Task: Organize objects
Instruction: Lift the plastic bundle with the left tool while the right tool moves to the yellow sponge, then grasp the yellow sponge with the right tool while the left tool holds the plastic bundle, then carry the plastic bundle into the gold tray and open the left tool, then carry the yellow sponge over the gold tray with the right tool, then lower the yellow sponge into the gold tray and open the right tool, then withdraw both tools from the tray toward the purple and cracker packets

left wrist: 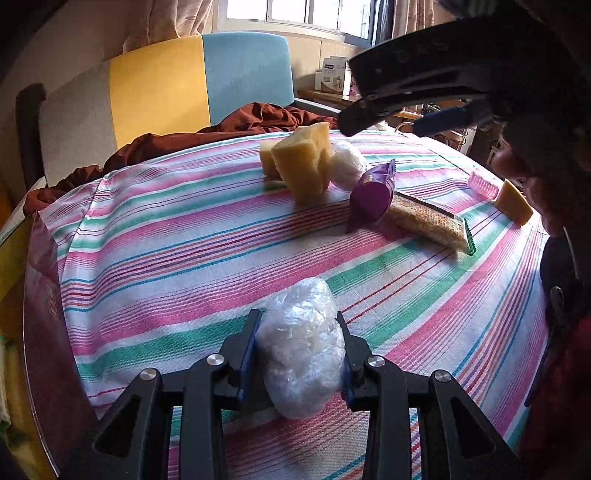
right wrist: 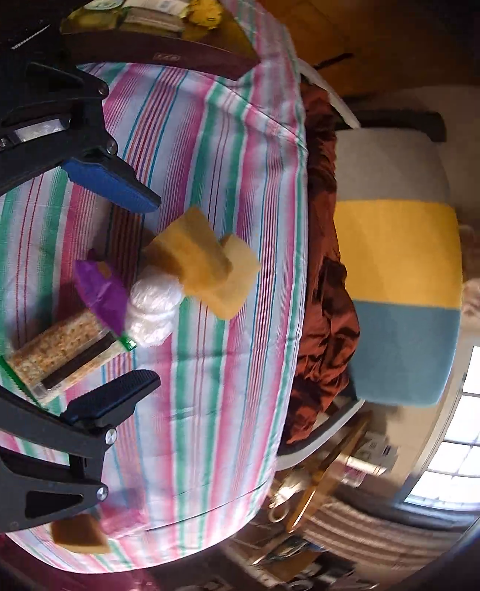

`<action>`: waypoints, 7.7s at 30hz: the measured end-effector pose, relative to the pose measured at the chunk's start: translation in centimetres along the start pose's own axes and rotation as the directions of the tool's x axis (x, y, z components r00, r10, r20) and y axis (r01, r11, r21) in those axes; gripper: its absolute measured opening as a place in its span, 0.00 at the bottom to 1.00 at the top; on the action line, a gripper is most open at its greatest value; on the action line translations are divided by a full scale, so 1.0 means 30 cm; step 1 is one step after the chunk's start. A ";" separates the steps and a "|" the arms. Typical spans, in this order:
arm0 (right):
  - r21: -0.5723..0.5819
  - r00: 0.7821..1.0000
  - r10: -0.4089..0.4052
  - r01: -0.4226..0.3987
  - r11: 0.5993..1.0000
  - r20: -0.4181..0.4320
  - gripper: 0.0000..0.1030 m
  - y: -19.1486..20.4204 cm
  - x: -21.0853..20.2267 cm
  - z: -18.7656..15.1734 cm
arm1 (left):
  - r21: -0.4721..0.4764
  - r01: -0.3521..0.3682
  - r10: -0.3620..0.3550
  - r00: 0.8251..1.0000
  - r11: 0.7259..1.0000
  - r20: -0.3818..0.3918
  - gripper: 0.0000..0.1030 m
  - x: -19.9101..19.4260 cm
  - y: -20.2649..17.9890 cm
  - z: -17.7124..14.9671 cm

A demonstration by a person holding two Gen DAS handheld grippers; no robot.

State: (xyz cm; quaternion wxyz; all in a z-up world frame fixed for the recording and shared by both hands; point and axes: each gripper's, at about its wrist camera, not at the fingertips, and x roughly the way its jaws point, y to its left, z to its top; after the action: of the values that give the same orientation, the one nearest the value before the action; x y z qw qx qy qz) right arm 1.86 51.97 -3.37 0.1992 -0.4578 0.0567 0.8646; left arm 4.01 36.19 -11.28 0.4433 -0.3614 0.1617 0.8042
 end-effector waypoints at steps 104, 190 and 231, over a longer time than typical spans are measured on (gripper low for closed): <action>0.192 0.974 0.145 -0.111 0.975 -0.175 0.56 0.009 0.035 -0.224 | -0.535 -0.349 0.314 0.936 0.769 -0.159 0.55 -0.316 1.027 0.055; -0.283 0.965 0.262 -0.257 0.924 -0.023 0.86 0.802 -0.107 0.019 | -0.546 -0.303 0.358 0.934 0.781 -0.006 0.87 -0.743 0.713 -0.363; 0.735 0.994 0.085 -0.006 0.678 -0.070 0.86 -0.466 -0.034 -0.311 | -0.220 -0.044 0.050 0.998 0.974 0.023 0.85 -0.448 0.235 0.117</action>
State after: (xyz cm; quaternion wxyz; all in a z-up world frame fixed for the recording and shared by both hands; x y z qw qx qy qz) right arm 15.09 61.85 -6.73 0.3413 -0.3798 0.4194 0.7506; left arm 1.27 26.29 0.44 0.3837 -0.3926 0.0740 0.8326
